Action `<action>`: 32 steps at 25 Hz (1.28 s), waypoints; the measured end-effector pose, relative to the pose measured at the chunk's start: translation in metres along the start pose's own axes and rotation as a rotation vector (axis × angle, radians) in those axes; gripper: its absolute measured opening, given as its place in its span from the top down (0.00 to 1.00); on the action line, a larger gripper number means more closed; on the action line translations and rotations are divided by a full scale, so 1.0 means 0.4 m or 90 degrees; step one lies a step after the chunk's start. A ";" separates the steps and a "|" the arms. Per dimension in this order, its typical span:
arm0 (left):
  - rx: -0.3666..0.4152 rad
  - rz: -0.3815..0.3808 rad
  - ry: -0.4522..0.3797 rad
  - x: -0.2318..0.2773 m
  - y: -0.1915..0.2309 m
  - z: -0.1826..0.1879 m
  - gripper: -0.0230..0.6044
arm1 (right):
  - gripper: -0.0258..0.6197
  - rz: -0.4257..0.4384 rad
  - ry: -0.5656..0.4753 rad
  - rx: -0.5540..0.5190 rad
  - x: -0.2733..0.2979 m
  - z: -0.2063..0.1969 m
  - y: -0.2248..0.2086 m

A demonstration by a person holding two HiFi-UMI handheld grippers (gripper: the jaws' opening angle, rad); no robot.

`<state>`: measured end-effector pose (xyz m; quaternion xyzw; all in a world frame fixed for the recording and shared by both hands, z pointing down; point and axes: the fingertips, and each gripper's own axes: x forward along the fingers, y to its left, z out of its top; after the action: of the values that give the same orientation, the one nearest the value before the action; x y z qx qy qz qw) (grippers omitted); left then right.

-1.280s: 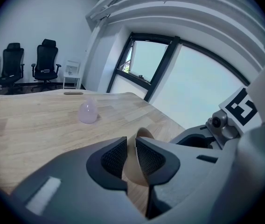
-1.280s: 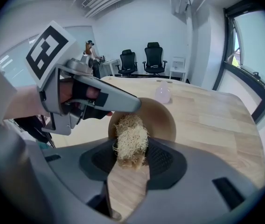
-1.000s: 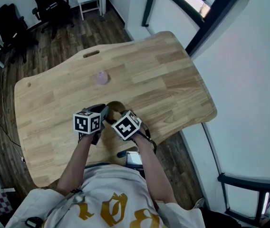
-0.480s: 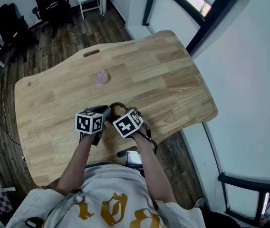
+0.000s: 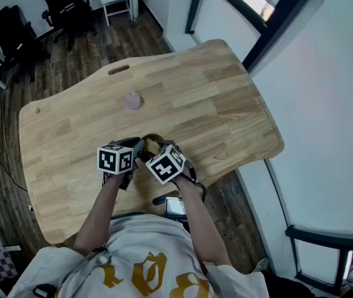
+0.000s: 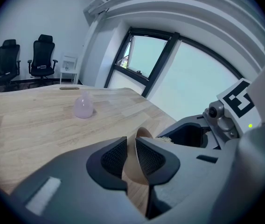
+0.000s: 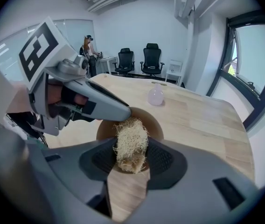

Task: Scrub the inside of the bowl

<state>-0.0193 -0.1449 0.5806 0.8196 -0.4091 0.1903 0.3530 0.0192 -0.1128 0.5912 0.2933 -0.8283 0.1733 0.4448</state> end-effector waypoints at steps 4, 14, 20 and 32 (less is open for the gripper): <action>0.001 0.003 0.003 0.001 0.001 0.000 0.88 | 0.69 0.043 -0.002 -0.017 -0.003 0.003 0.034; 0.002 0.021 0.006 0.000 0.016 -0.003 0.89 | 0.69 0.089 0.026 -0.057 -0.010 -0.023 0.074; 0.015 0.024 0.017 0.004 0.013 -0.014 0.89 | 0.69 0.085 0.047 -0.037 -0.006 -0.044 0.070; 0.015 0.007 0.025 0.009 0.004 -0.016 0.89 | 0.69 -0.024 0.040 0.051 -0.006 -0.041 -0.017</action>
<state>-0.0186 -0.1427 0.5876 0.8177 -0.4043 0.2131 0.3500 0.0349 -0.1081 0.5983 0.3210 -0.8005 0.2068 0.4620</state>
